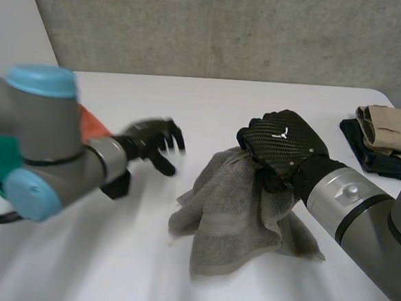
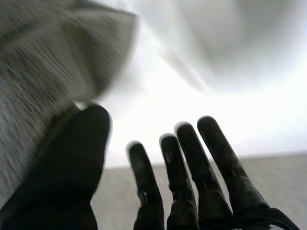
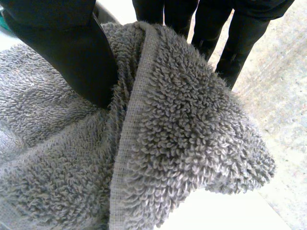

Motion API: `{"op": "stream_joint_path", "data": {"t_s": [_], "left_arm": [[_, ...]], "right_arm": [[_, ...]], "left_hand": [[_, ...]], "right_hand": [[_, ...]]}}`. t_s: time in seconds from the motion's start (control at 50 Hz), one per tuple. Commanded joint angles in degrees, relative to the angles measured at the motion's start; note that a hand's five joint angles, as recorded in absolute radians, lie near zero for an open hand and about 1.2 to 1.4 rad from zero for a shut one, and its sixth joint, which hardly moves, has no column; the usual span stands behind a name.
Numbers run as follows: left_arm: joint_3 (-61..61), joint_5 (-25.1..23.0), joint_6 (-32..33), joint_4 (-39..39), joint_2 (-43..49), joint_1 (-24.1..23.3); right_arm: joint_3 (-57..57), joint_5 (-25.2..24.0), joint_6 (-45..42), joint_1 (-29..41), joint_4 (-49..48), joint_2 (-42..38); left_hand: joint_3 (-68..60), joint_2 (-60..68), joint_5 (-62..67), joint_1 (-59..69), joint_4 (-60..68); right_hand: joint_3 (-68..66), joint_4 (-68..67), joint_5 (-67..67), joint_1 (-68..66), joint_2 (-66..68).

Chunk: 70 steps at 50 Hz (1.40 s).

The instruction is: Fold the laundry.

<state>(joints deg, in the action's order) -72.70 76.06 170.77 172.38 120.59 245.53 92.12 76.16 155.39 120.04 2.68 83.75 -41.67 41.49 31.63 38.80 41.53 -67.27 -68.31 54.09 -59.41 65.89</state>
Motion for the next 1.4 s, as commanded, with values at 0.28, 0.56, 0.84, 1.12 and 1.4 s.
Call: {"op": "stream_joint_path", "data": {"t_s": [0.28,0.56,0.84,1.12,1.4], "left_arm": [[-14.94,-7.41,-2.09,9.63,-1.16,3.38],[-4.56,-9.08,-11.16,8.76,9.92,-6.82],[2.03,4.71,-3.79,10.60,-5.26,0.73],[-1.29,5.24,6.23,17.72,-19.07,0.56],[-21.42,4.71,20.29,18.25,-11.00,-2.51]], "right_arm": [[-0.63,-4.34,0.18,1.87,1.36,4.49],[-0.36,-6.90,2.29,0.29,2.77,7.22],[-8.52,-5.15,-15.27,-6.75,-4.16,-0.86],[-9.69,-7.07,-23.55,-6.48,-35.81,-2.89],[14.65,-12.62,-38.21,-7.89,-26.15,-9.91]], "left_hand": [[31.67,-31.49,-31.63,-28.80,-31.53],[-1.33,1.51,1.37,4.20,1.47],[-38.33,38.51,38.37,41.20,38.47],[-38.33,38.51,38.37,41.20,38.47],[-38.33,38.51,38.37,41.20,38.47]], "right_hand": [[-12.73,-11.69,15.91,-20.59,14.11],[-12.73,-11.69,15.91,-20.59,14.11],[-12.73,-11.69,15.91,-20.59,14.11],[-7.49,-6.45,10.68,-15.35,8.88],[35.42,36.46,-32.23,27.56,-34.04]]}}
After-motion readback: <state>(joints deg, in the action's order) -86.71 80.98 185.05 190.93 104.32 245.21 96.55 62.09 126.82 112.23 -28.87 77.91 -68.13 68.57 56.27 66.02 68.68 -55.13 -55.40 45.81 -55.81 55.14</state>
